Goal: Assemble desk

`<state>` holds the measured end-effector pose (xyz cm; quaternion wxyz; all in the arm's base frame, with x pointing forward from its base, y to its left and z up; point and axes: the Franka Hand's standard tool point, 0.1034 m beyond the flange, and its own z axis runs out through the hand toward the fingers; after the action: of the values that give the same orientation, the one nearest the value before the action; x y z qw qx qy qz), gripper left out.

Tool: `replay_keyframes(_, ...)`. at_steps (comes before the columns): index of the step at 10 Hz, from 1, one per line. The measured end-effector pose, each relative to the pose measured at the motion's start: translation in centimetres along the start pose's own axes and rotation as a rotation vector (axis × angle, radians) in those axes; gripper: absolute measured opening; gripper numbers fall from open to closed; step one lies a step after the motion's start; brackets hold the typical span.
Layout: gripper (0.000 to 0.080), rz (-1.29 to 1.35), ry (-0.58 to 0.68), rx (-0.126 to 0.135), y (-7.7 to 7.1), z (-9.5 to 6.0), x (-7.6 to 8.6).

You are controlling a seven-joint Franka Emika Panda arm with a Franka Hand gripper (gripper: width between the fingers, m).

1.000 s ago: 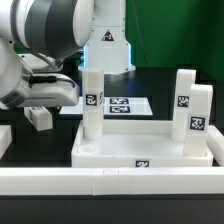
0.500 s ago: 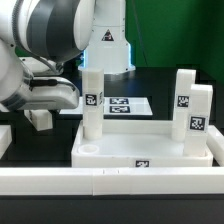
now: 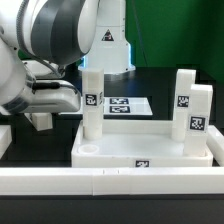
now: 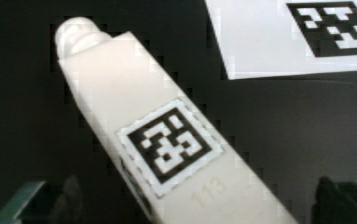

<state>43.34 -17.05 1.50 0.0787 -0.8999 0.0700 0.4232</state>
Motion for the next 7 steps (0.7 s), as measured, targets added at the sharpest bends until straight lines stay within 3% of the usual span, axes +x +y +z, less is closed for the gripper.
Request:
replay_keyframes(4,0.0621,0.0,0.0,0.003,0.14,0.47,0.09)
replay_keyframes(5,0.0449,0.002,-0.001,0.006,0.35,0.54,0.07)
replay_keyframes(6,0.0449,0.004,-0.002,0.007,0.47,0.6,0.06)
replay_keyframes(7,0.028,0.005,-0.002,0.008,0.5,0.6,0.05)
